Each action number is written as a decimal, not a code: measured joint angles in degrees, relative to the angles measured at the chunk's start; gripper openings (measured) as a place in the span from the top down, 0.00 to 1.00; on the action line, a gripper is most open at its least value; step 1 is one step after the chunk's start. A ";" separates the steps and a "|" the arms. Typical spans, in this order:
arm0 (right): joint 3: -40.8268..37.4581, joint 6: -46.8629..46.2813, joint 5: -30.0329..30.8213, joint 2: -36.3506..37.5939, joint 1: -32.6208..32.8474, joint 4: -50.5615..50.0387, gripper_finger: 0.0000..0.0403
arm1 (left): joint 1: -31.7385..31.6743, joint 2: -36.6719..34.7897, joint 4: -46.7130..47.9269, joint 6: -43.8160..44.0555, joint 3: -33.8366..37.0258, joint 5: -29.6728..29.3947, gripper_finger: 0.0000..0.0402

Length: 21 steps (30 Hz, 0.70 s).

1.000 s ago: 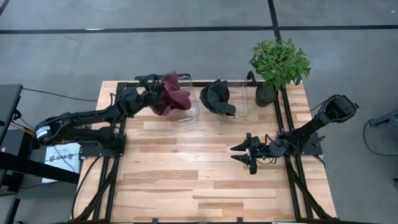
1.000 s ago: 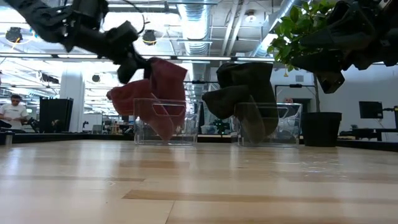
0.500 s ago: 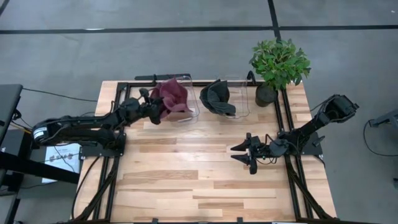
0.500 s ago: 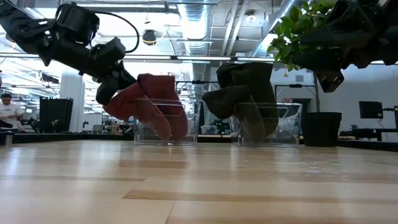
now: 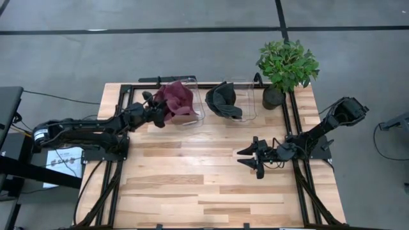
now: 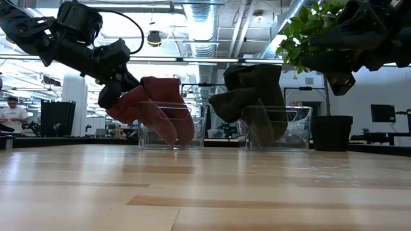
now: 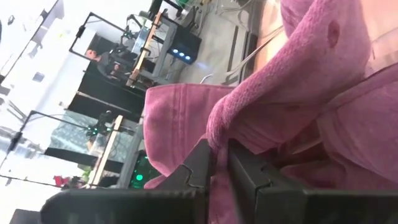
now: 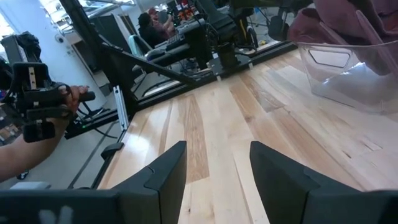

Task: Pick & Place hat
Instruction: Put the red cap in the left transparent bin

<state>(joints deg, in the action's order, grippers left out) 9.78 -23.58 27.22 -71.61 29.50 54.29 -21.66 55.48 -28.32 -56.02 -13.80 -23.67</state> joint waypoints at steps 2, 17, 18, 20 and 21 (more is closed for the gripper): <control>0.00 0.00 0.02 0.00 0.00 -0.08 0.59 | 0.96 0.00 0.02 -0.91 0.00 -1.25 0.93; 0.00 0.01 0.02 0.00 0.00 -0.36 0.59 | 6.44 -5.75 6.69 -1.76 0.00 -6.82 0.93; 0.00 0.01 0.02 0.00 0.00 -0.36 0.59 | 6.90 -5.87 7.44 -1.73 0.00 -7.81 0.93; 0.00 0.01 0.02 0.00 0.00 -0.34 0.58 | 7.81 -6.02 8.44 -1.66 0.00 -9.41 0.93; 0.00 0.01 0.02 0.00 -0.01 -0.36 0.58 | 8.21 -6.03 8.64 -1.62 0.00 -9.79 0.93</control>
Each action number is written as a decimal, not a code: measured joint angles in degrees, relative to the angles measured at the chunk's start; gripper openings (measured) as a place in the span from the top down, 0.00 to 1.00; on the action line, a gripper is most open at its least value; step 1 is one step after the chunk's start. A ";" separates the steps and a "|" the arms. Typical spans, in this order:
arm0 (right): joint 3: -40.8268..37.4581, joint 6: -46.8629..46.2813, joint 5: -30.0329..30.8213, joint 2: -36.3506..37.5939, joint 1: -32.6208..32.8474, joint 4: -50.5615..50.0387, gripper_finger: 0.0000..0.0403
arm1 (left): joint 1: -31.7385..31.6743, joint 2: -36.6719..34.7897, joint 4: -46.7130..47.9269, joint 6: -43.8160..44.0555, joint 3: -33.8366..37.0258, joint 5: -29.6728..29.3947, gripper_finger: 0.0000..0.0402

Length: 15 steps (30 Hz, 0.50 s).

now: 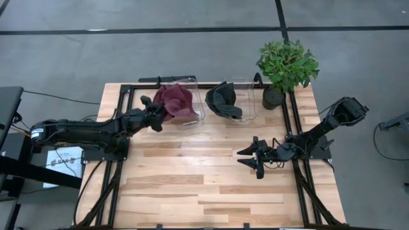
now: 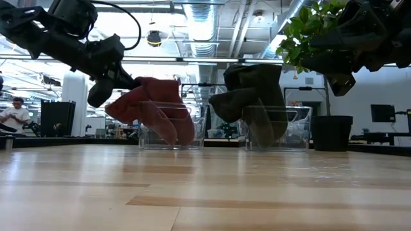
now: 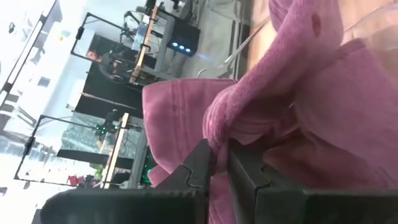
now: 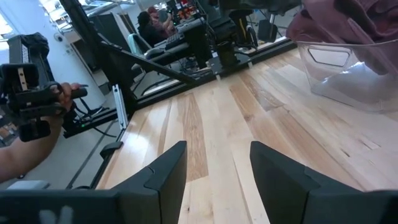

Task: Pick & Place hat
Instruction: Put the red cap in the left transparent bin

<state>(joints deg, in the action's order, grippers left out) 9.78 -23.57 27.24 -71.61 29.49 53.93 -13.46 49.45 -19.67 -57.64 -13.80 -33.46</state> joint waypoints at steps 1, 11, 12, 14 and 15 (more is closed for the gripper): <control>0.00 0.00 0.00 0.00 0.00 0.00 0.58 | 0.37 0.00 0.37 0.01 0.00 -0.30 0.93; 0.00 0.00 0.00 0.00 0.01 0.02 0.58 | 2.45 0.02 1.29 -0.14 0.00 -6.96 0.93; 0.00 0.00 0.00 0.00 -0.02 0.02 0.58 | 2.63 0.02 1.28 -0.08 0.00 -7.69 0.93; 0.00 0.00 0.00 0.00 0.01 0.02 0.58 | 2.99 0.02 1.26 0.58 0.00 -8.84 0.90; 0.00 0.00 0.00 0.00 0.01 0.02 0.58 | 3.11 0.02 1.24 1.00 0.00 -9.07 0.87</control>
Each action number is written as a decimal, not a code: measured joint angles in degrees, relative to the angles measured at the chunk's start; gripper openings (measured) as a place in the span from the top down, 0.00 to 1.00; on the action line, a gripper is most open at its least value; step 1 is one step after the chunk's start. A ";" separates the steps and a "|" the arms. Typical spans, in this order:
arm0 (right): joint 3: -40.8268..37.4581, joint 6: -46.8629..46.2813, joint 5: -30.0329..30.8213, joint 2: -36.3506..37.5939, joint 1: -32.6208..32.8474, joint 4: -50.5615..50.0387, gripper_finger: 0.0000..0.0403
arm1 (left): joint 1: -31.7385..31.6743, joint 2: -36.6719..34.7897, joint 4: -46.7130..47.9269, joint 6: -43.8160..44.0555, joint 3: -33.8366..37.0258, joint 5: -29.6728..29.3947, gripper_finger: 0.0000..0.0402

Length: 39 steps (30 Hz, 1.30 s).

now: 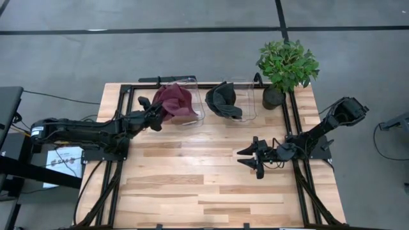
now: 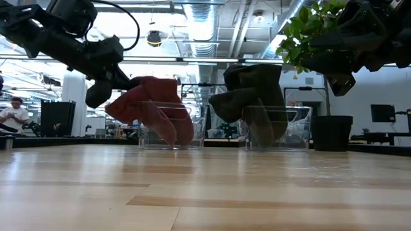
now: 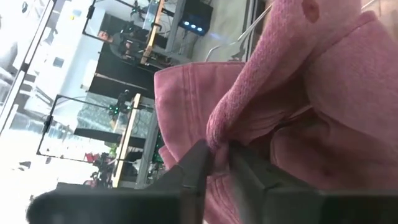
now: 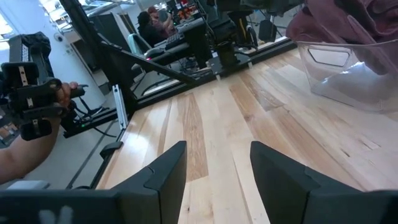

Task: Pick & Place hat
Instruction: Put the red cap in the left transparent bin, then return to Home Position

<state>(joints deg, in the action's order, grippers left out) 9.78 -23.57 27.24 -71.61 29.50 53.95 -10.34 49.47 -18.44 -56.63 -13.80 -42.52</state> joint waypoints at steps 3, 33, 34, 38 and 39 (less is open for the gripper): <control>0.00 0.00 0.00 0.00 -0.02 0.00 0.58 | 0.64 0.00 0.00 0.31 0.00 -0.17 0.78; 0.00 0.01 -0.02 0.00 0.00 -0.15 0.58 | 23.20 -11.19 -0.05 30.32 0.00 -7.09 0.63; 0.00 0.02 -0.02 0.00 -0.01 -0.15 0.58 | 24.31 -11.50 -0.09 32.68 0.00 -4.79 0.64; 0.00 0.00 -0.23 0.00 0.09 -0.15 0.57 | 28.25 -11.91 -0.04 40.86 0.00 5.94 0.67; 0.00 0.00 -0.26 0.00 0.09 -0.17 0.57 | 29.06 -11.91 -0.01 43.36 0.00 8.69 0.67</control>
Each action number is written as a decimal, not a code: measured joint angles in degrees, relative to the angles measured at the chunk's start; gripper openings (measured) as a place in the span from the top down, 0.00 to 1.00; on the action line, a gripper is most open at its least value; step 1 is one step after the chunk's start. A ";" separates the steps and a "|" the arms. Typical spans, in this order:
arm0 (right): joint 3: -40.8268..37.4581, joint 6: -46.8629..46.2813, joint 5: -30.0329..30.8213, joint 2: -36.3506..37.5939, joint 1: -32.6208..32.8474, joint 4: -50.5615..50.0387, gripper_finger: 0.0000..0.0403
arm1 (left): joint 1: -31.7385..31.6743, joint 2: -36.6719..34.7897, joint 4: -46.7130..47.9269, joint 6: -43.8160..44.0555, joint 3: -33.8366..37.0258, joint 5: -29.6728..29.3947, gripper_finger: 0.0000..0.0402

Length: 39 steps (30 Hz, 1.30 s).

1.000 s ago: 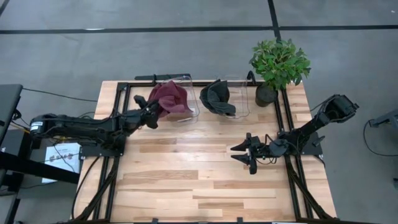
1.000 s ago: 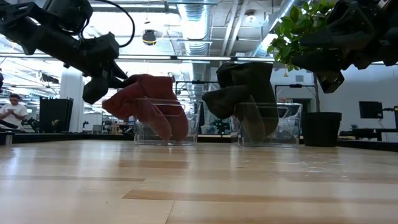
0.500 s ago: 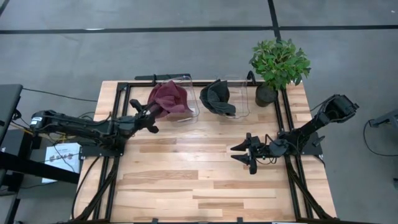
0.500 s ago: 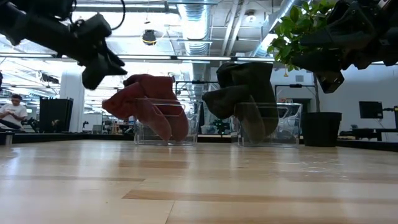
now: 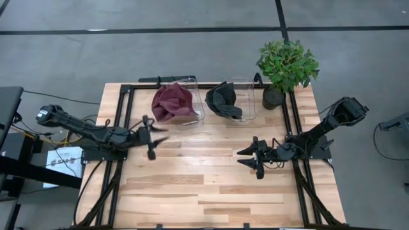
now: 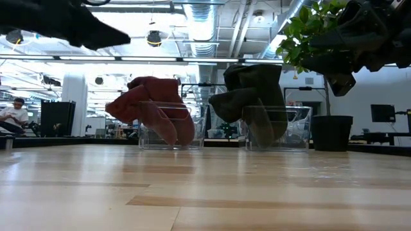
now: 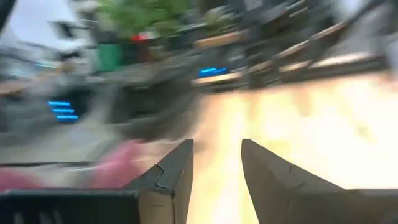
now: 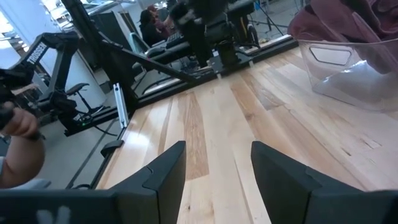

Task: Pick & Place hat
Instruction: Return to Home Position

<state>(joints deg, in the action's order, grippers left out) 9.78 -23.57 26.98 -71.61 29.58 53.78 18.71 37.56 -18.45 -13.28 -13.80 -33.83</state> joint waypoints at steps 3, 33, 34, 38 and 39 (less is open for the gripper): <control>0.00 -0.38 -0.12 0.00 0.02 -0.25 0.57 | 2.13 0.00 -0.01 8.00 0.00 9.68 0.67; -0.04 24.02 3.82 35.75 12.24 -20.04 0.58 | 3.41 -20.45 -3.58 30.07 0.00 39.10 0.67; -0.04 23.81 7.40 38.14 13.65 -23.29 0.58 | 3.05 -21.23 -2.41 31.34 0.00 40.91 0.67; -0.04 23.61 18.04 46.79 18.73 -34.68 0.59 | 1.74 -22.62 0.66 34.70 0.00 48.13 0.67; -0.03 23.61 19.13 48.71 19.81 -36.83 0.59 | 1.47 -22.60 0.85 34.79 0.00 49.97 0.67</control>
<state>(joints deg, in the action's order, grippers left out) 9.75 0.04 46.11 -22.91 49.39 16.94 20.18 14.96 -17.60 21.52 -13.80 16.14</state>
